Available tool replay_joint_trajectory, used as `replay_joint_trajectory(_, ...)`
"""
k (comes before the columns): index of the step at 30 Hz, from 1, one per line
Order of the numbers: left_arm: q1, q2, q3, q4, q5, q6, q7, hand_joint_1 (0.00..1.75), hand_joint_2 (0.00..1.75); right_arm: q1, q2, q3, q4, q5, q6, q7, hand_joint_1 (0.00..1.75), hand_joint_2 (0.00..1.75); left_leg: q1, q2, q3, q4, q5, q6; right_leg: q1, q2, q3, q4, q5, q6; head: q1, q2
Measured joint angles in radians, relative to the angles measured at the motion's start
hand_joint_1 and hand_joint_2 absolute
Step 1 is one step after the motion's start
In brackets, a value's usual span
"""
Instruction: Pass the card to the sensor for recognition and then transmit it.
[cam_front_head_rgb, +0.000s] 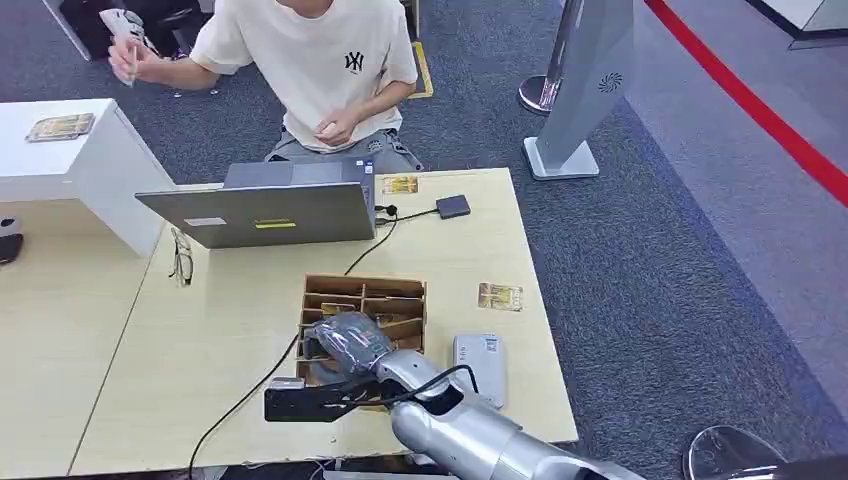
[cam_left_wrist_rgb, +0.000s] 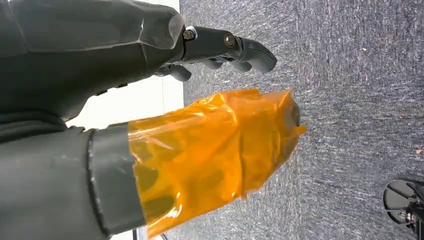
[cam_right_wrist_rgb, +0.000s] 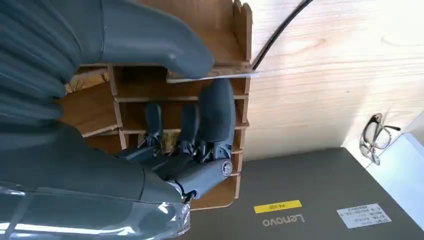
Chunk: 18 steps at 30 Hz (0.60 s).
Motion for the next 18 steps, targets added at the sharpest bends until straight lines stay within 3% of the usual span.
replay_joint_trajectory(4, 0.0, 0.0, 0.0, 0.0, 0.0, 0.0, 0.0, 0.0, 0.0, -0.006, 0.0, -0.002, 0.001, 0.008, 0.001, 0.0, 1.43, 1.75, 0.0, 0.0, 0.0, 0.0, 0.0, 0.0, 0.0, 0.0, 0.0, 0.0, 0.0, 0.0, 0.0, 0.0)
replay_joint_trajectory(18, 0.0, 0.005, -0.002, 0.0, 0.0, -0.001, -0.004, 0.0, 0.0, -0.015, 0.0, -0.002, 0.007, 0.014, 0.01, 0.007, 1.47, 1.75, 0.0, 0.0, 0.0, 0.0, 0.0, 0.0, 0.0, 0.0, 0.0, 0.0, 0.0, 0.0, 0.0, 0.0)
